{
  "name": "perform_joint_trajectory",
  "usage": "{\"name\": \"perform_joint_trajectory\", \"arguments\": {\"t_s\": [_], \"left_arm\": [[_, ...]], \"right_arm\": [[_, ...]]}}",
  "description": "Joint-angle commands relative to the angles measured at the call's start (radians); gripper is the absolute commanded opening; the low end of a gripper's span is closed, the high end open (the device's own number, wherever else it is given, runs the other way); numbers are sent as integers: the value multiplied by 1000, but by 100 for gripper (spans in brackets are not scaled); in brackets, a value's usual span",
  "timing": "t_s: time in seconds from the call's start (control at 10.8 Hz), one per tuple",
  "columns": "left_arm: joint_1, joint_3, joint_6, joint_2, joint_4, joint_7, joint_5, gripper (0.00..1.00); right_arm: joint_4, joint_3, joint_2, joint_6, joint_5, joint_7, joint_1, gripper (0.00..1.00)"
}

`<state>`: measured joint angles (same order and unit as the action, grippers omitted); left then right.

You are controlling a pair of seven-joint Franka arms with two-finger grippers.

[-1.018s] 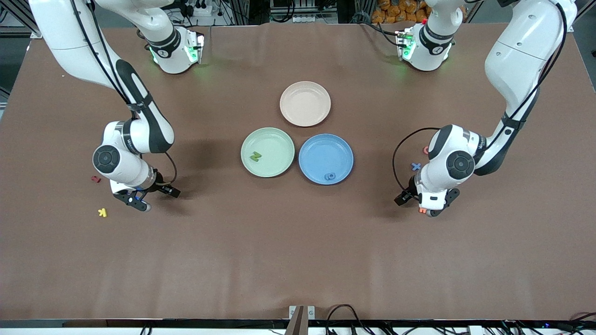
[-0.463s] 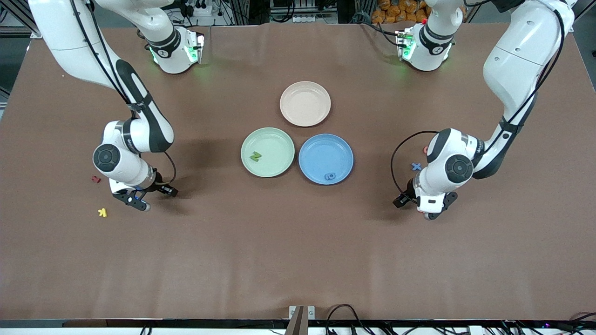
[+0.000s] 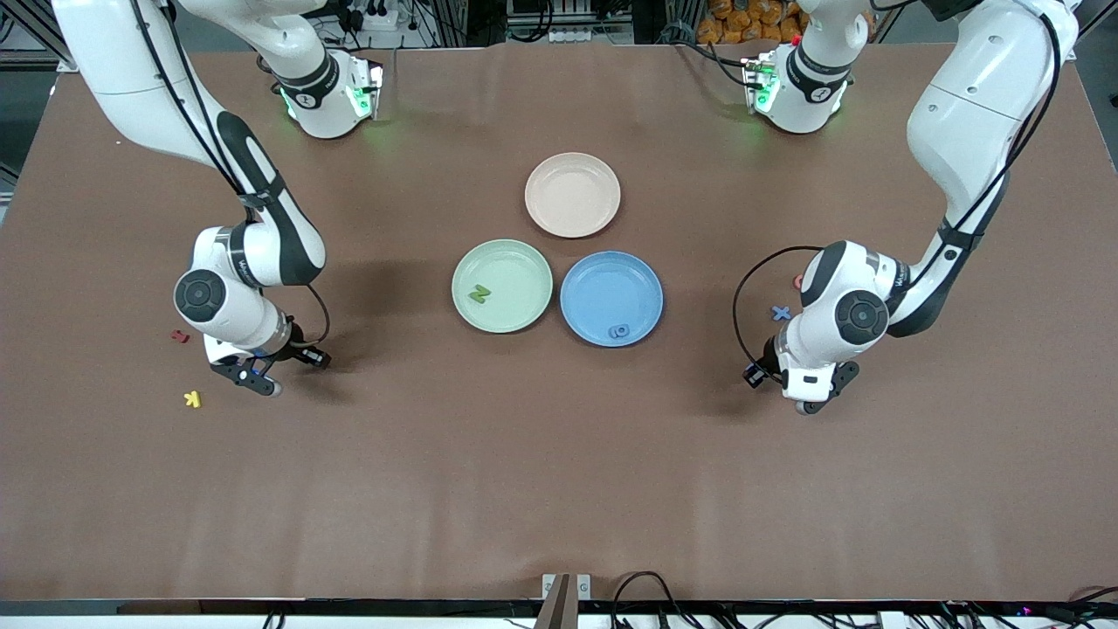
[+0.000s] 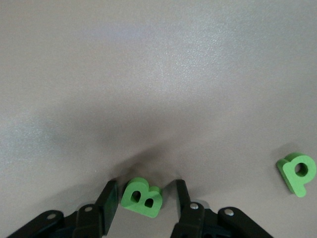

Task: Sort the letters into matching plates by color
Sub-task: 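Grasp the green B with the right gripper while the left gripper grasps blue m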

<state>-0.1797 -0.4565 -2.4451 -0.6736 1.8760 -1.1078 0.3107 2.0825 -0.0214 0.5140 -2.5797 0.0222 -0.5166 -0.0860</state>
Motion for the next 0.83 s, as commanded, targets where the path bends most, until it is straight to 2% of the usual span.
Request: {"name": "perform_joint_trajectory", "arguments": {"t_s": [0.0, 0.28, 0.37, 0.46, 0.65, 0.74], "left_arm": [[8, -7, 64, 12, -17, -4, 22, 0], [26, -10, 116, 40, -31, -10, 7, 0], [29, -28, 147, 40, -46, -24, 7, 0], [29, -46, 168, 40, -63, -59, 7, 0], [31, -77, 202, 40, -90, -98, 7, 0], [29, -96, 219, 39, -101, -112, 5, 0]], "right_arm": [[28, 17, -16, -11, 24, 3, 20, 54], [34, 18, -16, -17, 35, 3, 19, 38], [34, 18, -16, -19, 35, 3, 20, 37], [34, 17, -14, -20, 35, 4, 20, 29], [34, 18, -16, -19, 38, 3, 20, 21], [33, 18, -26, -5, 41, 18, 22, 20]]}}
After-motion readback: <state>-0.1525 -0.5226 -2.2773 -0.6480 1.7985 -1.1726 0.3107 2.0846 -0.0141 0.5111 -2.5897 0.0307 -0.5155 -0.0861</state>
